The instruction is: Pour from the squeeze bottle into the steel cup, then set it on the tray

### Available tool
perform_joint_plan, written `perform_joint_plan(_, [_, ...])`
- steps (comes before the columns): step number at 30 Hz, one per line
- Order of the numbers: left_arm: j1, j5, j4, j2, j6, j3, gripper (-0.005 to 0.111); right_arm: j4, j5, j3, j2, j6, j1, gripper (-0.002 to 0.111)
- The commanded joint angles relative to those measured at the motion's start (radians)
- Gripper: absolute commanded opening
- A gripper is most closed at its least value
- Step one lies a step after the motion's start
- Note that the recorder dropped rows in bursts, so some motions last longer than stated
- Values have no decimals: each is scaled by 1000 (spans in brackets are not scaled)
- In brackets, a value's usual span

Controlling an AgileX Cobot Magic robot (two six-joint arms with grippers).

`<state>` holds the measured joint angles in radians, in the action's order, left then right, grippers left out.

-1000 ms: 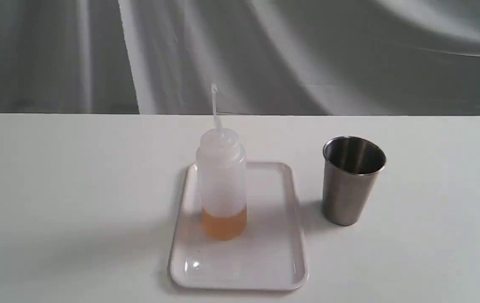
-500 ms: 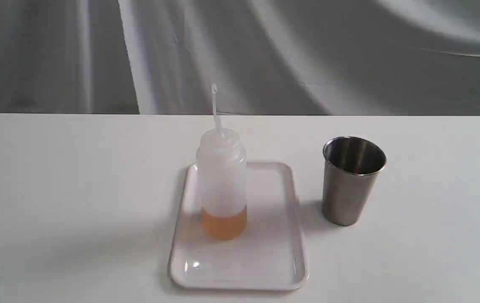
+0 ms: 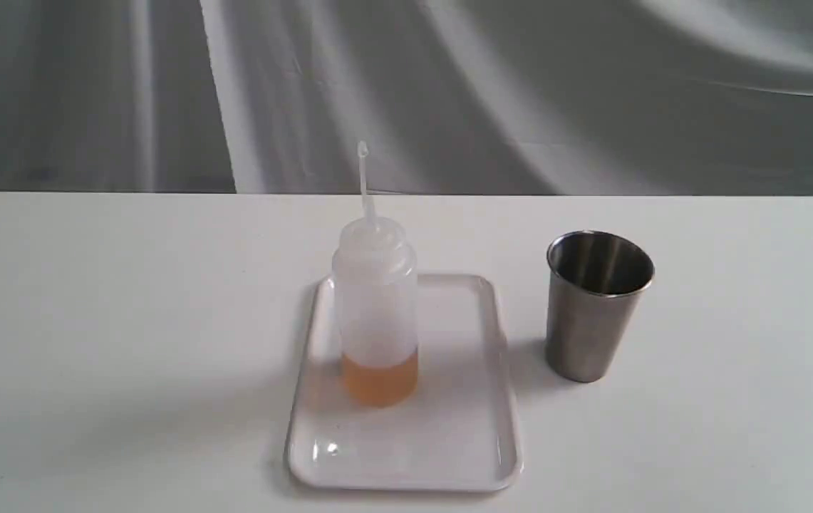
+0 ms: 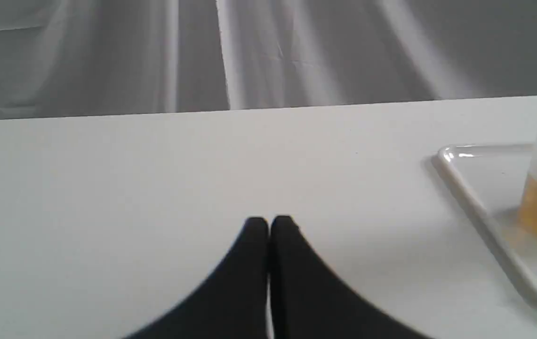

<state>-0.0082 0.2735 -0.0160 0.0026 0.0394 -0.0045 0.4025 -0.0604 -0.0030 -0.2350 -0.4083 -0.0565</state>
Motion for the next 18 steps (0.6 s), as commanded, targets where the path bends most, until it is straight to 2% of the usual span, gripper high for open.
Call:
perform_joint_plan(1, [-6,-8,1,-3,-5,4,0,-11,-23,3,47,27,9,0])
perform_joint_plan(9, [-6,-8,1,-3,-2,4,0,-59,-134,3,188,72,9,0])
perform_joint_plan(13, [-6,-8,1,-3,-2,4,0,-117,-155,3,234,162,13,0])
perform_joint_plan(18, [-6,-8,1,-3,-2,4,0,-191,-195,3,235,212,71,0])
